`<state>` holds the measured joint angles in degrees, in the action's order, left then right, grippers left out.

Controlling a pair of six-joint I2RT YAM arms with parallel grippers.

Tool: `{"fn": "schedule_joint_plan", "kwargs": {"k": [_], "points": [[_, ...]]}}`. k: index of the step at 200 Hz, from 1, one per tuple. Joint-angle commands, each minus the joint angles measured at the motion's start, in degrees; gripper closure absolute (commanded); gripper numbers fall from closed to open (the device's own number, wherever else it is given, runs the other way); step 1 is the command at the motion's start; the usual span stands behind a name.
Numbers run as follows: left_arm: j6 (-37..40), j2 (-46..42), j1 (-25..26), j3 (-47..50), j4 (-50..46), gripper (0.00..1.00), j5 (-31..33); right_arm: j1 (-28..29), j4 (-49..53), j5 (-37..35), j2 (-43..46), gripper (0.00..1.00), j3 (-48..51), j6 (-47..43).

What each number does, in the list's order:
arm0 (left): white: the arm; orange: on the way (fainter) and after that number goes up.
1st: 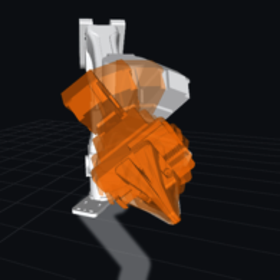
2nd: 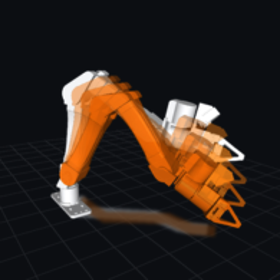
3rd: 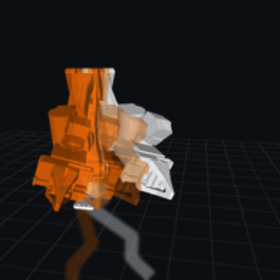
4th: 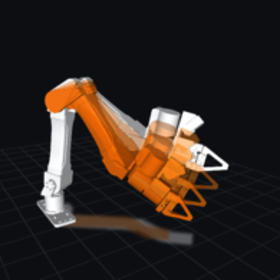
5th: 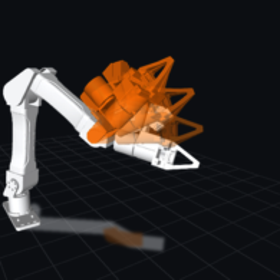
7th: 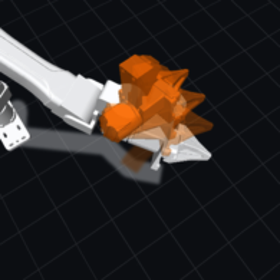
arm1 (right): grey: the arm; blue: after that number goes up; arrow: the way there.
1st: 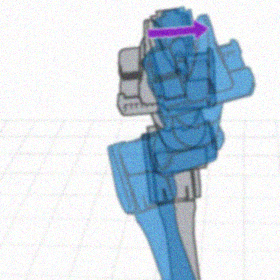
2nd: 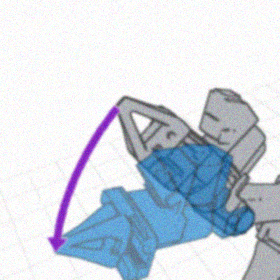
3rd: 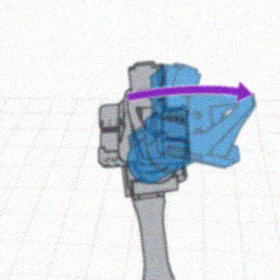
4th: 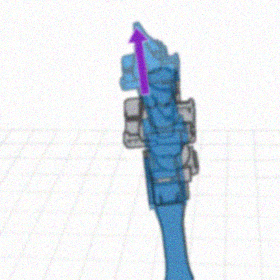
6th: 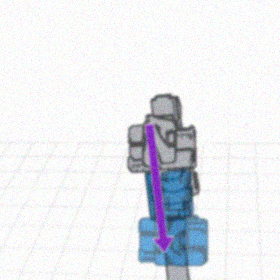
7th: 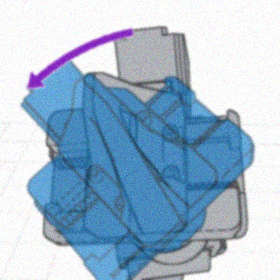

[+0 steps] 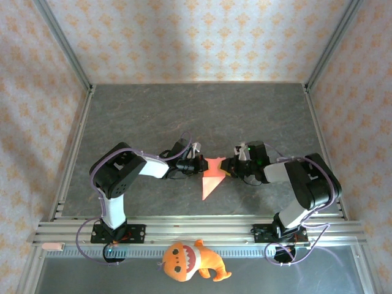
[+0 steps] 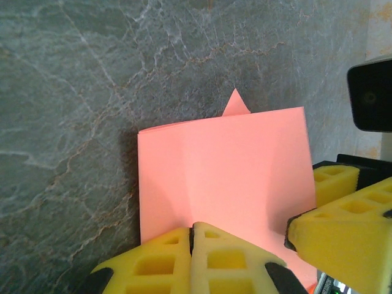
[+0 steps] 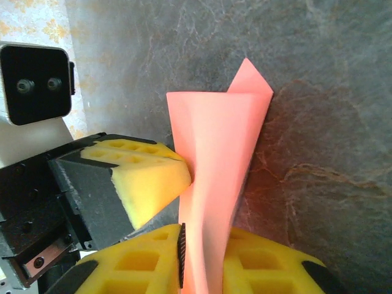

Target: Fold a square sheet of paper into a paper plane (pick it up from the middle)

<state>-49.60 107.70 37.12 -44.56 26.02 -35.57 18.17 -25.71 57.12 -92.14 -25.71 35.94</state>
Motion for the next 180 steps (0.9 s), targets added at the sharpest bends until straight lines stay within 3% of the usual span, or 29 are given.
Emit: {"fn": "schedule_joint_plan", "kwargs": {"k": [1, 118, 180], "points": [[1.43, 2.84, 0.58, 0.08, -5.10, 1.00, 4.01, -0.22, -2.07, 1.85, -0.78, 0.80, -0.04, -0.05], [1.53, 2.31, 0.56, -0.33, -5.43, 1.00, 4.34, -0.16, -2.52, 1.60, -1.08, 0.98, 0.82, 0.35], [2.40, -1.05, 0.58, -1.22, -5.88, 1.00, 3.88, -0.16, -3.92, -0.94, 0.88, 1.00, 2.65, 3.70]]}}
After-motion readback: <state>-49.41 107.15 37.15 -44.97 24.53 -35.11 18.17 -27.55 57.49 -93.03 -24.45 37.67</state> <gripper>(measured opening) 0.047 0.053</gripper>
